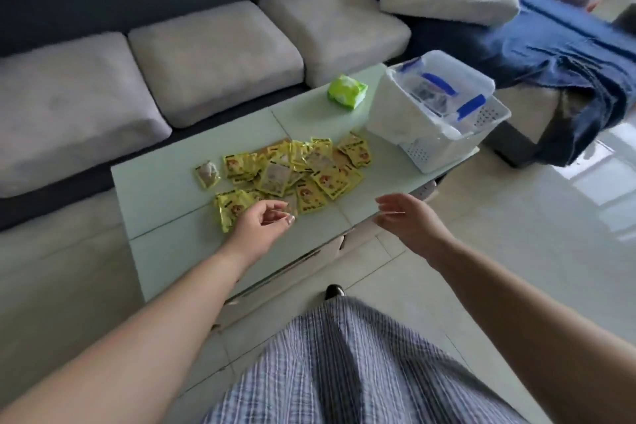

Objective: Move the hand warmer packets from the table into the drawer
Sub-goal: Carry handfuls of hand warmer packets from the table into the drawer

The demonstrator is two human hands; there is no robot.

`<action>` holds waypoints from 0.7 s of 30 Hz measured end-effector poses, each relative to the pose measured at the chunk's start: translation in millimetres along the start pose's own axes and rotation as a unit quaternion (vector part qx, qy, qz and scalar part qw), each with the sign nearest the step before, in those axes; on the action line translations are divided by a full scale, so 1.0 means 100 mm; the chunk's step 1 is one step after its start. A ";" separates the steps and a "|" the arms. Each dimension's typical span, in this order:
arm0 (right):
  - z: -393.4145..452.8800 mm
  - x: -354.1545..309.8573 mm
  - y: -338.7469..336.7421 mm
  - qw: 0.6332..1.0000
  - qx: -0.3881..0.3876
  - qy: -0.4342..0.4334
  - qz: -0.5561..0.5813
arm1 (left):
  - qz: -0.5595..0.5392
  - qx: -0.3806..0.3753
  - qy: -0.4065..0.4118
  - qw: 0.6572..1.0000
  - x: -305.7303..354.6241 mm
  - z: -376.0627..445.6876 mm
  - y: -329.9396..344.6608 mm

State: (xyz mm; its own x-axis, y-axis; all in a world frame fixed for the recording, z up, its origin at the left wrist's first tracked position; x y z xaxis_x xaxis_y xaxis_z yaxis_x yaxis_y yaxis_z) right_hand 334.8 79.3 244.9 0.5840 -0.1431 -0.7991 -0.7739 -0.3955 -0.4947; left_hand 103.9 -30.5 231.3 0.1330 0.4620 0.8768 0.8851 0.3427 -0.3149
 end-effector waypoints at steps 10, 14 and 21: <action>1.85 -0.14 0.41 0.992 -0.095 0.028 -0.079 | -0.034 0.099 -0.107 0.989 -0.32 1.54 -0.15; 2.50 -0.02 0.64 0.982 -0.122 0.047 -0.135 | -0.002 0.092 -0.140 0.986 -0.43 2.07 -0.02; 3.18 0.45 1.11 0.966 -0.143 0.084 -0.200 | 0.062 0.102 -0.184 0.976 -0.91 2.81 0.07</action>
State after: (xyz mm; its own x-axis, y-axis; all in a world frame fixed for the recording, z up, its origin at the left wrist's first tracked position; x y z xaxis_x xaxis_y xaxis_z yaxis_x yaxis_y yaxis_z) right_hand 197.3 317.5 45.8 0.8719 -0.0627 -0.4857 -0.3936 -0.6798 -0.6189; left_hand -27.3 159.7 47.2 0.0311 0.7597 0.6495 0.7600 0.4040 -0.5090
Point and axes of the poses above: each hand's wrist, its own z-axis towards the middle knuckle, its own y-axis out of the palm, x = y × z, the point moved 10 cm from there along z, towards the middle knuckle, and after that the axes turned 5 degrees about x, right-handed, at the moved point
